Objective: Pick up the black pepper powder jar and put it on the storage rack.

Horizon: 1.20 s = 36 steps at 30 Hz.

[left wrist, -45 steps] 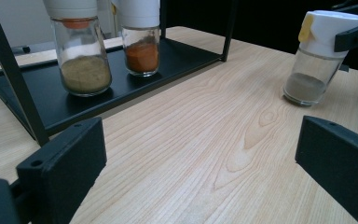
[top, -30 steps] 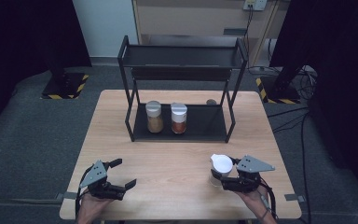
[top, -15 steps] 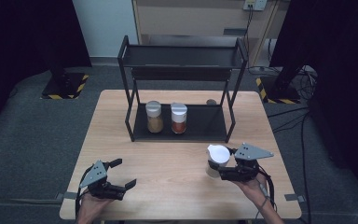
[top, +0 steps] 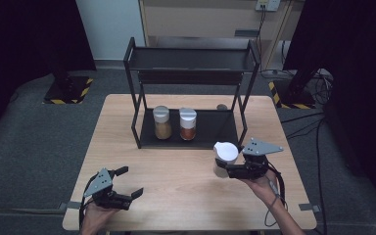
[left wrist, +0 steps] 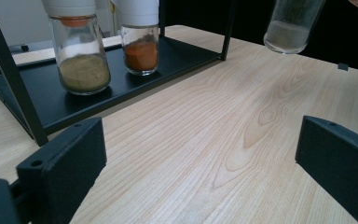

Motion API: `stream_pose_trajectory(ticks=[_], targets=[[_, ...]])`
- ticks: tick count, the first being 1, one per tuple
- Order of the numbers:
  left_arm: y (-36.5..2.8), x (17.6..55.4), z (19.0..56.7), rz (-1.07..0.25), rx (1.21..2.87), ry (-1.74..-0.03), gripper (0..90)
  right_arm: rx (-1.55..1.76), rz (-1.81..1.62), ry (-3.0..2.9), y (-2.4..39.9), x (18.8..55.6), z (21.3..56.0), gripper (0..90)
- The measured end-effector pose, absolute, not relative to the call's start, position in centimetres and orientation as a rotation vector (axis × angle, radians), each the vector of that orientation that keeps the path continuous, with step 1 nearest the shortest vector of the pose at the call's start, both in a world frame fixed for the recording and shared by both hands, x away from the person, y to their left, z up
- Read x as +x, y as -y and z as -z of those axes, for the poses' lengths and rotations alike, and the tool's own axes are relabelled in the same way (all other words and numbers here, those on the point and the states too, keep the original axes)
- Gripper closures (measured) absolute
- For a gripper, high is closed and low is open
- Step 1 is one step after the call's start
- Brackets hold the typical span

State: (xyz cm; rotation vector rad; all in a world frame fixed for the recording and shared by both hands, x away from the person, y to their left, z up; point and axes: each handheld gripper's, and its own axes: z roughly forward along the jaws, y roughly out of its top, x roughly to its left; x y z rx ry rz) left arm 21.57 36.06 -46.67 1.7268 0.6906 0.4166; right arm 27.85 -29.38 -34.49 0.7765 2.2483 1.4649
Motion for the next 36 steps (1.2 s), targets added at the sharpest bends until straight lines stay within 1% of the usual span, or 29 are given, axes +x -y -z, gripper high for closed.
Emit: stream_pose_trajectory(ticks=[24,36], targets=[[-36.1,21.6,46.6,-0.417,1.729,-0.688,0.9,0.786,-1.425,-2.210,27.5,31.8,31.7,31.0],[-36.0,21.6,46.6,-0.418,1.734,-0.683,0.9,0.809,-1.395,-2.194,26.4,33.6,31.4,31.0]])
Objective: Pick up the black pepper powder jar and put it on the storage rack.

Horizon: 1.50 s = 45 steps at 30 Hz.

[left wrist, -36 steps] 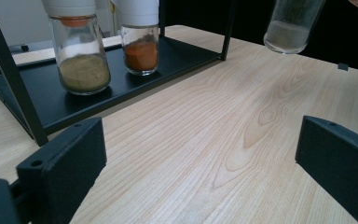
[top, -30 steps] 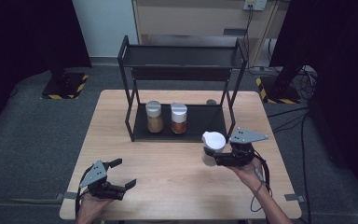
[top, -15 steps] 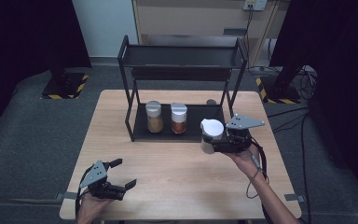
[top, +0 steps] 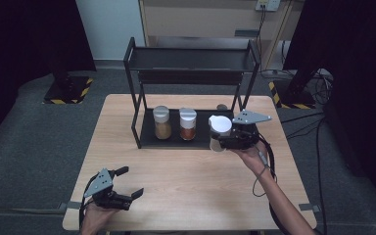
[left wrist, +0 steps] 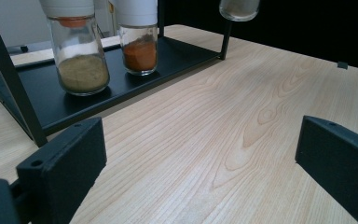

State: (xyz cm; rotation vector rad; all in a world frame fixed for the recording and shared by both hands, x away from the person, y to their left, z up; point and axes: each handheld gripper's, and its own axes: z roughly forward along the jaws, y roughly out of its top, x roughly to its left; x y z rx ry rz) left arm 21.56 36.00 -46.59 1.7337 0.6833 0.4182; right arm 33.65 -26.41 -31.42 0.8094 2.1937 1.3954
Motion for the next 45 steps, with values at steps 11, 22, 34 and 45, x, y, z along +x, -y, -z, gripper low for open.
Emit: stream_pose_trajectory(ticks=[11,22,34,45], targets=[[-36.0,21.6,46.6,-0.416,1.735,-0.684,0.9,0.855,-1.380,-2.143,25.8,35.6,32.1,31.0],[-36.0,21.6,46.6,-0.415,1.734,-0.684,0.9,0.898,-1.344,-2.119,24.7,37.6,33.3,31.0],[-36.0,21.6,46.7,-0.413,1.733,-0.688,0.9,0.972,-1.309,-2.068,23.8,39.4,35.9,30.9],[-36.0,21.7,46.7,-0.411,1.733,-0.689,0.9,0.988,-1.294,-2.068,22.7,40.5,37.6,31.0]])
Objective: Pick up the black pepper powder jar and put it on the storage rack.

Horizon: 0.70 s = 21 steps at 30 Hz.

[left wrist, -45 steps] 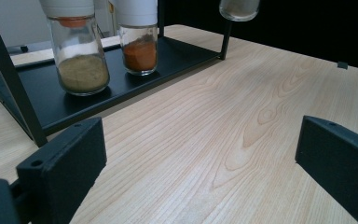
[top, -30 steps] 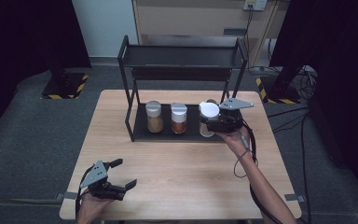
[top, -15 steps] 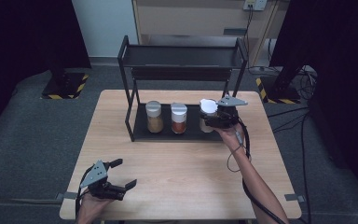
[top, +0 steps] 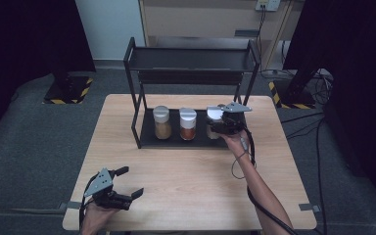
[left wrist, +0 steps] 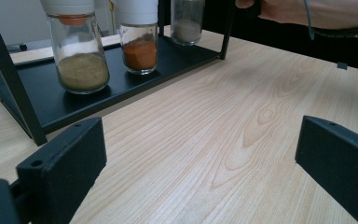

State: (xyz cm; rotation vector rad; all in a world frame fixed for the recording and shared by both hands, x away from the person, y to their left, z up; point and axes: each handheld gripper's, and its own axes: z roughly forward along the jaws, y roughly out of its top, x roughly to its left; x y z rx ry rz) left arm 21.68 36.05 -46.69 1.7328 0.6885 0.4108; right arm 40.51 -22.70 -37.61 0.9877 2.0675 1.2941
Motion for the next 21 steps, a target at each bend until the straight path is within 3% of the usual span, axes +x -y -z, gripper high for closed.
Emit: stream_pose_trajectory(ticks=[21], targets=[[-36.1,21.7,46.8,-0.411,1.729,-0.691,0.9,1.027,-1.297,-2.080,22.3,41.9,39.7,30.9]])
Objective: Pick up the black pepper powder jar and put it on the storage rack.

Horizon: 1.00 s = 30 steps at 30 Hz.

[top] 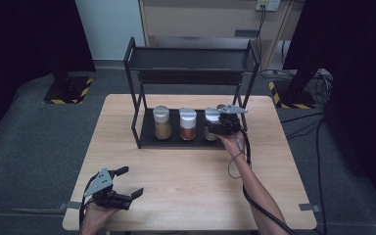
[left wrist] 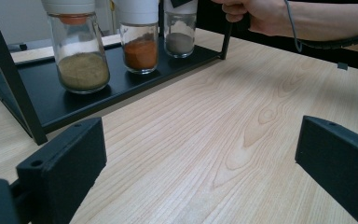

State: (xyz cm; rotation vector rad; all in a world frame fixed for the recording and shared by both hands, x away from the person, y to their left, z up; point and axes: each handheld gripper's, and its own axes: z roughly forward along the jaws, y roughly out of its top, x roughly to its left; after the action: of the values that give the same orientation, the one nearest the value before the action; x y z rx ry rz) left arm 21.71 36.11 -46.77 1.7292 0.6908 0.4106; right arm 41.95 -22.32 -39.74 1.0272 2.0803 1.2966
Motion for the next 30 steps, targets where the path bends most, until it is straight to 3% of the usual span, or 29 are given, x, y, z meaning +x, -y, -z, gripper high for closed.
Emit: stream_pose_trajectory(ticks=[27,30], targets=[[-36.07,21.64,46.69,-0.413,1.732,-0.691,0.9,1.045,-1.320,-2.080,23.19,42.31,40.67,30.4],[-36.07,21.64,46.68,-0.414,1.732,-0.690,0.9,1.027,-1.294,-2.089,23.06,42.28,40.54,25.7]])
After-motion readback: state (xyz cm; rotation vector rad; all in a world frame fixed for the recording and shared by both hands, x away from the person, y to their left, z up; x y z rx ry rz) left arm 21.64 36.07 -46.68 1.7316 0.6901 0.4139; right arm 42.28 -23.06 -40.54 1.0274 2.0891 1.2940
